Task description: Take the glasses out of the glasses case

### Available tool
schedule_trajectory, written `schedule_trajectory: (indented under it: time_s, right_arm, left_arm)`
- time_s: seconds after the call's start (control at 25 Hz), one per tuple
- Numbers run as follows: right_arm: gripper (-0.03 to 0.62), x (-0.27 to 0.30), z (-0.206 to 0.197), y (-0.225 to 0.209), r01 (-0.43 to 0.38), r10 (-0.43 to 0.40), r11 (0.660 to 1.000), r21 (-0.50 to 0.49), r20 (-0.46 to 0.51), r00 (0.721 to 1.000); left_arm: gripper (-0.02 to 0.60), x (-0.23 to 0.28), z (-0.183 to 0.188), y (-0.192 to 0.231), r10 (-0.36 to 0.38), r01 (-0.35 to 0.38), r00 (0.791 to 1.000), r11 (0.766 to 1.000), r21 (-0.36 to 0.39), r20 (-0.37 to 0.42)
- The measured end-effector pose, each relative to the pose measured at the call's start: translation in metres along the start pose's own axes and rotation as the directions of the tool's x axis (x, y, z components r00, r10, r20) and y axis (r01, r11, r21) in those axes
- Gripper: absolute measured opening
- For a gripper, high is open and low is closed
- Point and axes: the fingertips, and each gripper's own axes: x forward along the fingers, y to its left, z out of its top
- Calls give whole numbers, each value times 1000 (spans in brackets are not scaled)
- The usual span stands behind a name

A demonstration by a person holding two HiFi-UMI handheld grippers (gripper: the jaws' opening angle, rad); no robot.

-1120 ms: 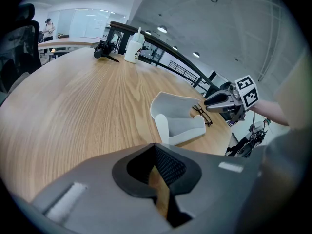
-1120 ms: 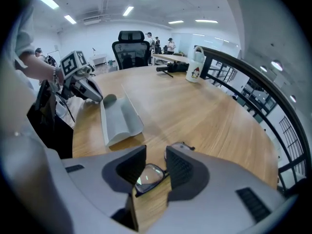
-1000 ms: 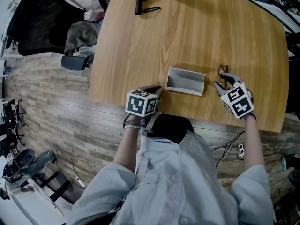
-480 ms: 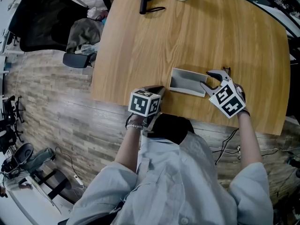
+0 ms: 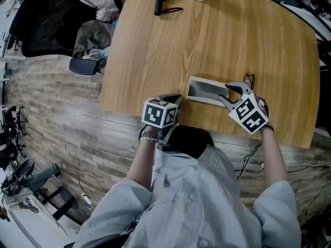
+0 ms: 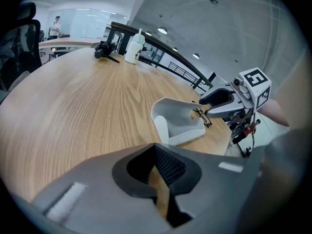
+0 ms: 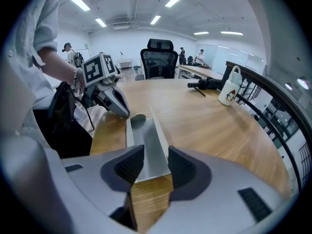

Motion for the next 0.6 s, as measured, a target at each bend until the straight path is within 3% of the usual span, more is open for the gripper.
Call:
schedule_trajectory:
  time_s: [0.6]
  right_arm:
    - [152,-1,-9,32,-44,44,998,37,1,999]
  left_arm:
    - [5,0,0,1,4,-4,1000,1000,2,3]
